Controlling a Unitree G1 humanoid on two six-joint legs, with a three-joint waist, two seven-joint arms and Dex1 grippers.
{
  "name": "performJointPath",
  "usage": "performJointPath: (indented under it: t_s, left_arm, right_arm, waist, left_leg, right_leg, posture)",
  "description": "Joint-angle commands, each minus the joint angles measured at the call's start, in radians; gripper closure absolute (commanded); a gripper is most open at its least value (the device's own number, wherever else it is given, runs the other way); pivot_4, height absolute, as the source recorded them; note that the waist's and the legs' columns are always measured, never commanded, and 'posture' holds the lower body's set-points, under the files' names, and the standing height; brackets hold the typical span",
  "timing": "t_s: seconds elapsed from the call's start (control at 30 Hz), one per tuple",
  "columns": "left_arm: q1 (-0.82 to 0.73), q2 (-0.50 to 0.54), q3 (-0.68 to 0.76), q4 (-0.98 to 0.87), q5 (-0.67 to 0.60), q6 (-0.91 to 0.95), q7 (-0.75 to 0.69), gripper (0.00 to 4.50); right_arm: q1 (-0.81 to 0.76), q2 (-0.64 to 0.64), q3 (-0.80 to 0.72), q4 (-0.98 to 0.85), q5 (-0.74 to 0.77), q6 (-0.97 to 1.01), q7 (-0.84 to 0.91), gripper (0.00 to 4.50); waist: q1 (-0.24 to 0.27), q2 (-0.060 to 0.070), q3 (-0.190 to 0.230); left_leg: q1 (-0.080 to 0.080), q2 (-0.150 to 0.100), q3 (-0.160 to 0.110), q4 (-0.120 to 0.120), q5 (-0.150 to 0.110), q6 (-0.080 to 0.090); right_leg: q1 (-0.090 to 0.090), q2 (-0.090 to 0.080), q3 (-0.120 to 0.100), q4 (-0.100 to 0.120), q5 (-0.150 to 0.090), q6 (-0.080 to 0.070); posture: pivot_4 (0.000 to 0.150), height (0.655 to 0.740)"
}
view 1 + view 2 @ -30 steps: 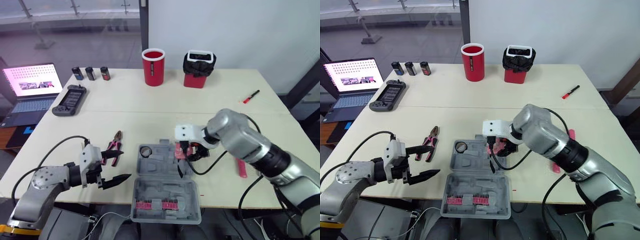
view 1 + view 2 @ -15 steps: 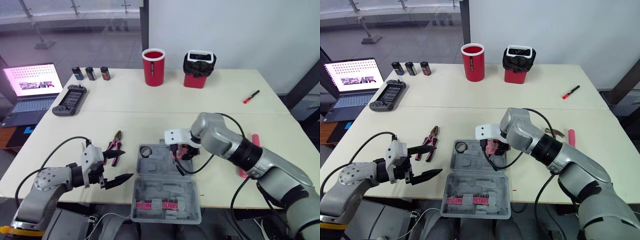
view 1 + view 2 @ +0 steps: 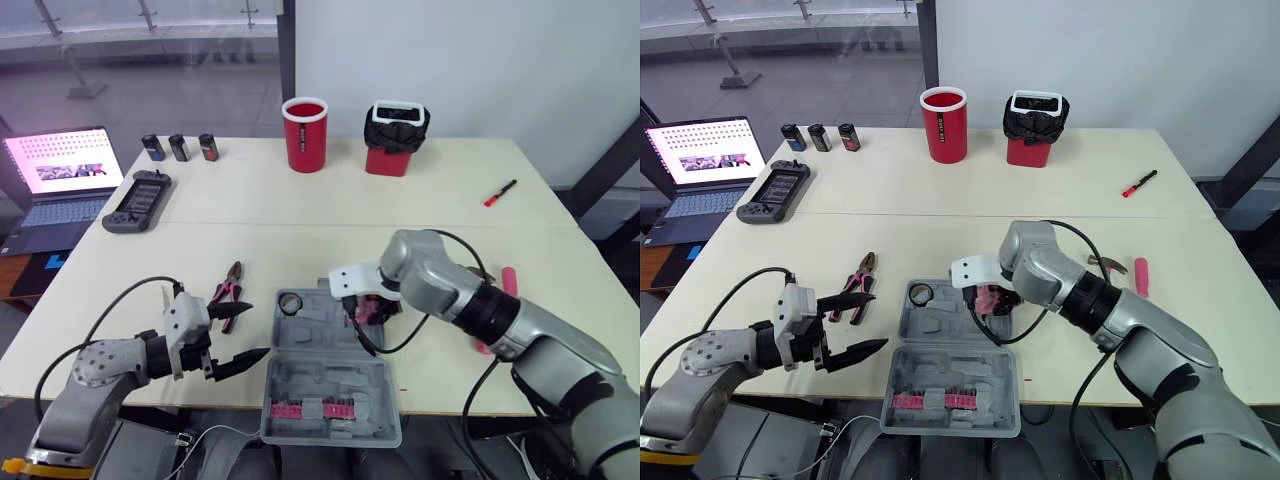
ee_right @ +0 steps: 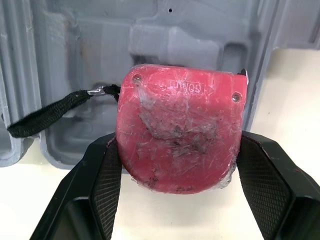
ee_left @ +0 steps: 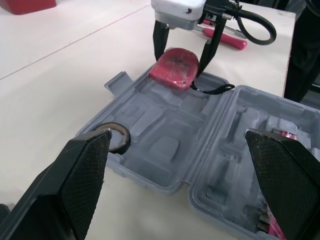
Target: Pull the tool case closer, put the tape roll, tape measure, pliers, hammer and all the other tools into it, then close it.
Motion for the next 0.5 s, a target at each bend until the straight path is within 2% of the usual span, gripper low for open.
performJointPath:
  t_s: [0.03, 0.07, 0.1, 0.13, 0.33, 0.5]
  left_arm:
    - [0.0, -0.001, -0.001, -0.032, -0.004, -0.009, 0.004, 0.0]
    - [0.001, -0.001, -0.001, -0.034, -0.004, -0.008, 0.005, 0.0]
    - [0.002, -0.001, 0.0, -0.035, -0.004, -0.007, 0.005, 0.0]
    - [0.001, -0.002, 0.0, -0.036, -0.006, -0.005, 0.006, 0.0]
    - [-0.002, -0.004, -0.004, -0.045, -0.011, 0.003, 0.007, 0.0]
    - [-0.001, -0.004, -0.005, -0.047, -0.012, 0.005, 0.008, 0.0]
  right_arm:
    - [-0.014, 0.013, -0.029, 0.002, -0.014, -0.003, -0.005, 0.87]
    - [-0.012, 0.012, -0.031, -0.001, -0.015, -0.002, -0.003, 0.63]
    - [-0.011, 0.012, -0.033, -0.002, -0.015, -0.001, -0.002, 0.21]
    - [-0.011, 0.012, -0.037, -0.007, -0.012, 0.004, 0.001, 0.05]
    - [-0.015, -0.002, -0.089, -0.075, 0.018, 0.056, 0.022, 0.05]
    - [0.008, -0.06, -0.181, -0.211, 0.076, 0.135, 0.055, 0.05]
  waist:
    - [0.0, 0.0, 0.0]
    - [0.0, 0.0, 0.0]
    - [0.0, 0.0, 0.0]
    - [0.0, 0.0, 0.0]
    - [0.0, 0.0, 0.0]
    - [0.002, 0.0, 0.0]
  left_leg:
    - [0.0, 0.0, 0.0, 0.0, 0.0, 0.0]
    - [0.0, 0.0, 0.0, 0.0, 0.0, 0.0]
    - [0.0, 0.0, 0.0, 0.0, 0.0, 0.0]
    - [0.0, 0.0, 0.0, 0.0, 0.0, 0.0]
    - [0.0, 0.0, 0.0, 0.0, 0.0, 0.0]
    - [0.0, 0.0, 0.0, 0.0, 0.0, 0.0]
  right_leg:
    - [0.0, 0.0, 0.0, 0.0, 0.0, 0.0]
    - [0.0, 0.0, 0.0, 0.0, 0.0, 0.0]
    - [0.0, 0.0, 0.0, 0.0, 0.0, 0.0]
    - [0.0, 0.0, 0.0, 0.0, 0.0, 0.0]
    - [0.0, 0.0, 0.0, 0.0, 0.0, 0.0]
    - [0.0, 0.0, 0.0, 0.0, 0.0, 0.0]
  posture:
    - [0.15, 0.7387]
    - [0.15, 0.7387]
    - [0.15, 0.7387]
    - [0.15, 0.7387]
    - [0.15, 0.7387]
    - [0.15, 0.7387]
